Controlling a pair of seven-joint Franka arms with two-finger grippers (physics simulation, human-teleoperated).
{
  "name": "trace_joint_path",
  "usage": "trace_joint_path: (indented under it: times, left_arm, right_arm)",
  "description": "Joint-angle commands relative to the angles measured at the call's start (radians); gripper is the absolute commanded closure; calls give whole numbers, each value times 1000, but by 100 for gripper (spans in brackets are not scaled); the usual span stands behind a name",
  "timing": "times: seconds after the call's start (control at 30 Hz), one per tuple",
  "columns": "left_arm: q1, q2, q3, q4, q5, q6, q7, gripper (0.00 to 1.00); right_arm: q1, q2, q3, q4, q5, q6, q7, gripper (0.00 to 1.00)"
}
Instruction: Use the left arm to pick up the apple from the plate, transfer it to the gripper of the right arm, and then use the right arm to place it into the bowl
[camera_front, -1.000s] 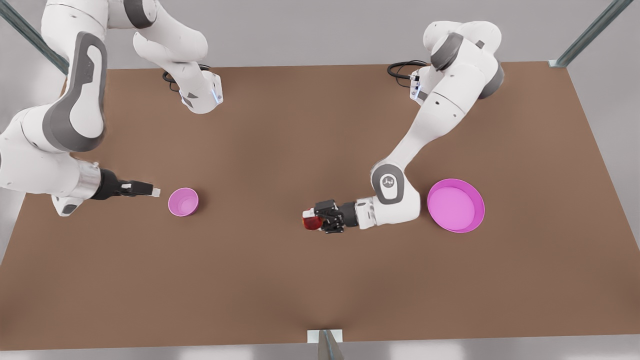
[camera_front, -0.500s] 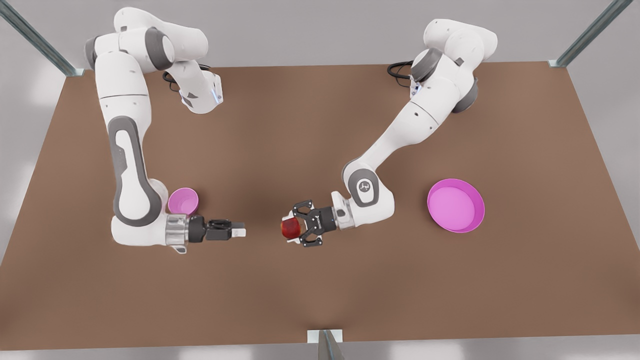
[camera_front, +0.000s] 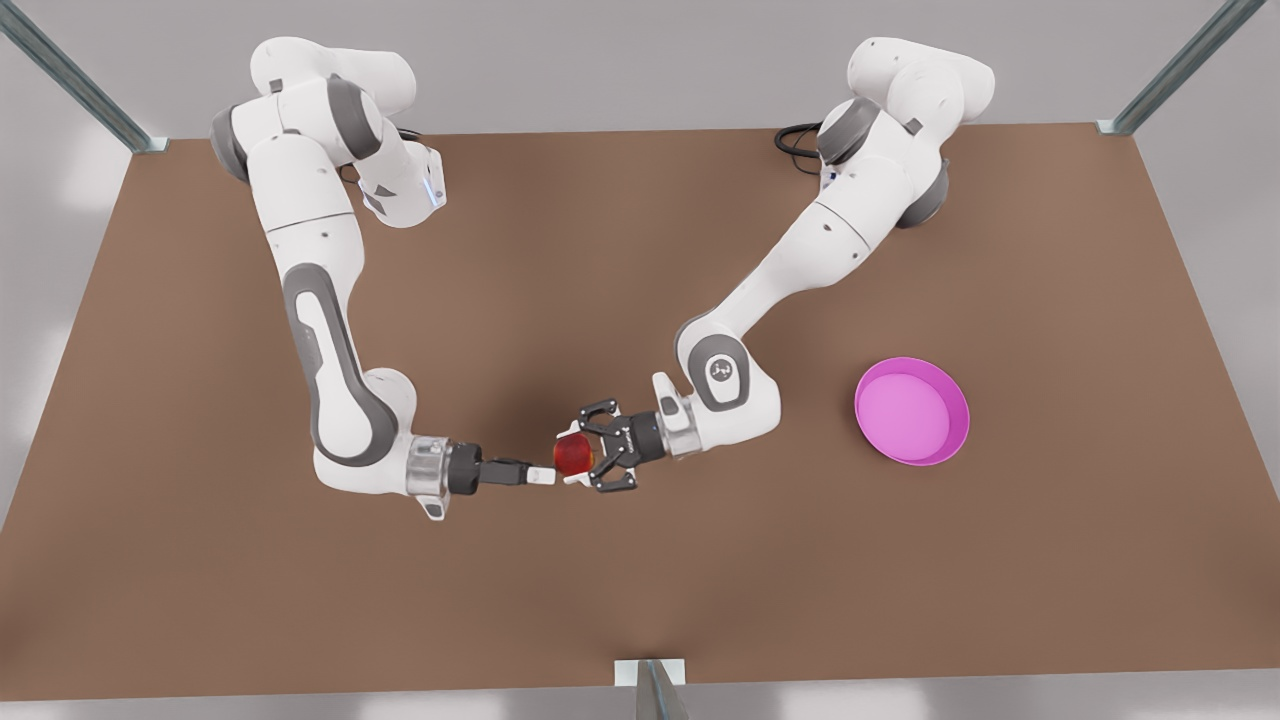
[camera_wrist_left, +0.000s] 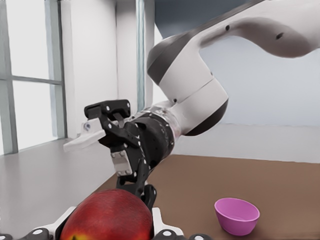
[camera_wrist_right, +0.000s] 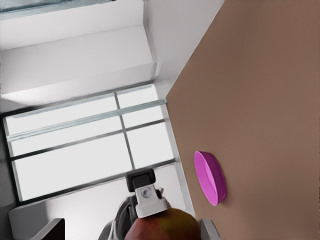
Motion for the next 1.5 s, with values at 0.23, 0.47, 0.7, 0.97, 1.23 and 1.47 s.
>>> trace_joint_path:
  times: [0.23, 0.47, 0.7, 0.97, 1.23, 1.47]
  left_arm:
    - [-2, -1, 1, 2, 4, 3, 287, 33]
    - [-2, -1, 1, 2, 6, 3, 287, 33]
    - [-2, -1, 1, 2, 6, 3, 287, 33]
    - [-4, -1, 1, 2, 6, 4, 287, 33]
    - [-4, -1, 1, 2, 6, 4, 287, 33]
    - [-7, -1, 1, 2, 6, 4, 287, 33]
  right_arm:
    - [12, -2, 1, -78, 7, 23, -418, 0]
    - [-2, -46, 21, -126, -19, -20, -418, 0]
    - [9, -60, 24, -137, -18, -11, -415, 0]
    - [27, -55, 34, -141, -12, 12, -420, 0]
    - [53, -55, 74, -115, 57, 124, -415, 0]
    - [61, -55, 74, -115, 56, 151, -421, 36]
